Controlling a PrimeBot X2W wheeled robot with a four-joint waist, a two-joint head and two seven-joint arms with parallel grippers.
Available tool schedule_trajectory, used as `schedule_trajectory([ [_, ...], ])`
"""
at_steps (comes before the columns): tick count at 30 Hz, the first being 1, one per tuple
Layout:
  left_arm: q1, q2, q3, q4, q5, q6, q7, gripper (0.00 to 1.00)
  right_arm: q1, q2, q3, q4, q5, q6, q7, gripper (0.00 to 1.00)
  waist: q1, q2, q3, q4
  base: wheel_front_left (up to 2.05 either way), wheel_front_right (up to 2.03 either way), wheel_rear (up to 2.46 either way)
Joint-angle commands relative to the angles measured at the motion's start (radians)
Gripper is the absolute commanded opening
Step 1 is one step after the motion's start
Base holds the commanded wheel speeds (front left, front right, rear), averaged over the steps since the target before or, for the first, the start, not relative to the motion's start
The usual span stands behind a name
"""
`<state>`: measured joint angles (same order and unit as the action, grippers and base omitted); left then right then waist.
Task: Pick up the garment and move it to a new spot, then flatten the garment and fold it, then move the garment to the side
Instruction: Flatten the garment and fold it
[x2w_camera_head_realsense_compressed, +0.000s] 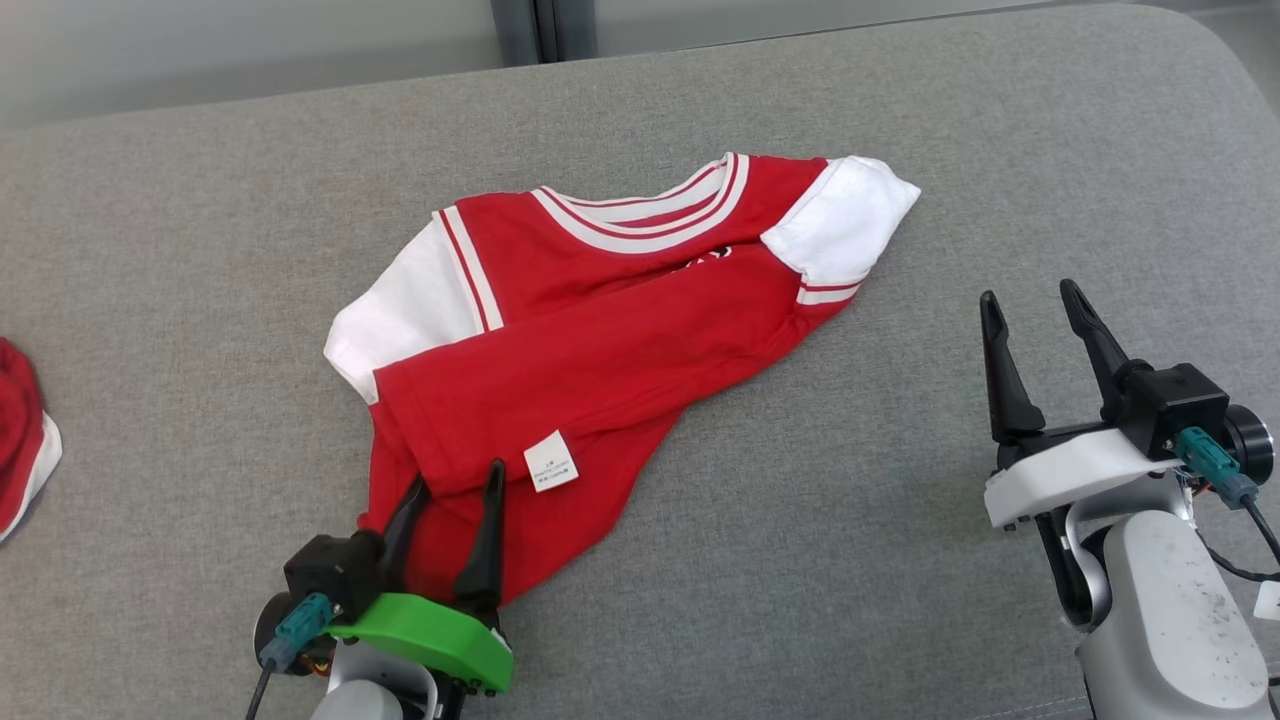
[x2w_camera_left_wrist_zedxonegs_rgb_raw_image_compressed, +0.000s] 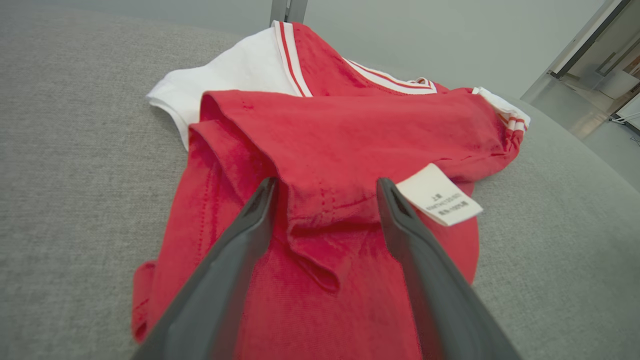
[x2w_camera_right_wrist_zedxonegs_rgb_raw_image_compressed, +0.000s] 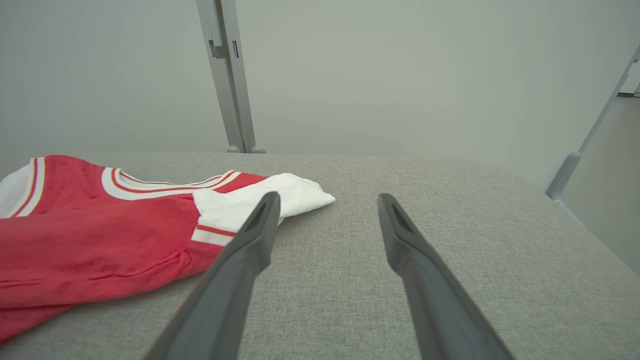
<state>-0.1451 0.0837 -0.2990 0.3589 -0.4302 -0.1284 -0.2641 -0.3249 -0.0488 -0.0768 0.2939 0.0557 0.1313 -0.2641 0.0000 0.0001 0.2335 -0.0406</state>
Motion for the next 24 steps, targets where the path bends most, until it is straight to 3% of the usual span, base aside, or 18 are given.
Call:
schedule_trajectory([
  [1,-0.015,0.009,0.0,-0.002,-0.007,-0.004,0.0,0.22,0.012,-0.004,0.003,0.0,0.008,-0.001,0.0,1.0,0.0,-0.0001,0.0,-0.002,0.0,0.0,0.0],
  [2,-0.016,0.01,0.0,-0.003,-0.008,-0.004,0.0,0.0,0.012,-0.004,0.004,0.0,0.008,-0.001,0.0,1.0,0.0,-0.0001,-0.001,-0.003,0.0,0.0,0.0],
  [24,-0.036,0.043,0.217,-0.136,0.081,-0.004,0.0,0.0,0.089,-0.003,0.017,0.038,0.056,-0.001,-0.001,1.0,0.0,-0.0001,-0.147,0.037,0.0,0.0,0.0],
])
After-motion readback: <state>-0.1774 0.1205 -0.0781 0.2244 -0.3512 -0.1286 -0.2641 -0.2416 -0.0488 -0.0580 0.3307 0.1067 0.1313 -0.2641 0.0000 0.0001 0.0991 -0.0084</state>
